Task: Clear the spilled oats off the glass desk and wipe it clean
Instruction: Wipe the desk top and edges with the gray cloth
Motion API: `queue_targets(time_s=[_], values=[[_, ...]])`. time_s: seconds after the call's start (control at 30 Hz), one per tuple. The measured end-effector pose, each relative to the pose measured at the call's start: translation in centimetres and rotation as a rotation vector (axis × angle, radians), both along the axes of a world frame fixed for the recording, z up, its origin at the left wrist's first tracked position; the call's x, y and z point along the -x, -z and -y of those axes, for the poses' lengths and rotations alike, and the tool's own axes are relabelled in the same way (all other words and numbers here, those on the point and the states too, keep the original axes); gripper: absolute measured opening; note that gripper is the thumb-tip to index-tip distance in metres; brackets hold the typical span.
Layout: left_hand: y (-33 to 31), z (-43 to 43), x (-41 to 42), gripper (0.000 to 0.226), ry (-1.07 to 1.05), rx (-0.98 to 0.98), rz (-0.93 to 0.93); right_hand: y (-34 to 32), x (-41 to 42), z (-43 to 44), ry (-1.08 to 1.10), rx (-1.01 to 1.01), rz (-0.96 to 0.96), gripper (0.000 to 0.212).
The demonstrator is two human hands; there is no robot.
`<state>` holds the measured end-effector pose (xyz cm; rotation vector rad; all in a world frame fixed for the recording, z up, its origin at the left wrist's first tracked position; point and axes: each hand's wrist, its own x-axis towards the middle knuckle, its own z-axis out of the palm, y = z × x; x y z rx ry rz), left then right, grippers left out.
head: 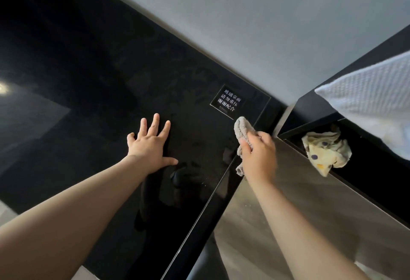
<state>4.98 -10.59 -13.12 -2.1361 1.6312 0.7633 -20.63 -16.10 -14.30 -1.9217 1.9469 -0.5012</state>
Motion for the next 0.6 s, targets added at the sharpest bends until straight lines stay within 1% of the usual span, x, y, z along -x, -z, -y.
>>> queue_targets(time_s=[0.1, 0.17, 0.23, 0.33, 0.4, 0.43, 0.47, 0.53, 0.6], values=[[0.1, 0.0, -0.2, 0.113, 0.008, 0.010, 0.005, 1.7, -1.9, -2.8, 0.033, 0.059, -0.047, 0.021], [0.1, -0.1, -0.2, 0.113, 0.012, 0.011, 0.003, 2.0, -3.2, -7.2, -0.010, 0.079, -0.015, 0.017], [0.2, -0.1, -0.2, 0.113, 0.012, 0.012, -0.006, 1.8, -3.9, -11.3, -0.045, 0.044, 0.036, 0.020], [-0.3, -0.1, -0.6, 0.109, 0.015, 0.040, -0.051, 0.8, -3.9, -14.0, -0.139, -0.077, 0.100, 0.024], [-0.8, -0.8, -1.2, 0.104, 0.024, 0.089, -0.118, -0.4, -2.9, -13.6, -0.220, -0.103, 0.171, 0.031], [-1.0, -1.6, -1.6, 0.101, 0.025, 0.109, -0.150, -1.1, -2.3, -12.6, -0.195, -0.074, 0.199, 0.031], [-1.2, -2.8, -1.9, 0.100, 0.029, 0.120, -0.165, -1.3, -1.8, -11.1, -0.125, -0.019, 0.199, 0.027], [-1.2, -5.7, -2.2, 0.098, 0.059, 0.111, -0.145, -0.9, -1.2, -7.2, 0.028, 0.054, 0.131, 0.014], [-0.8, -8.6, -2.4, 0.102, 0.071, 0.092, -0.117, 0.2, -2.1, -5.3, 0.084, 0.008, 0.047, 0.015]])
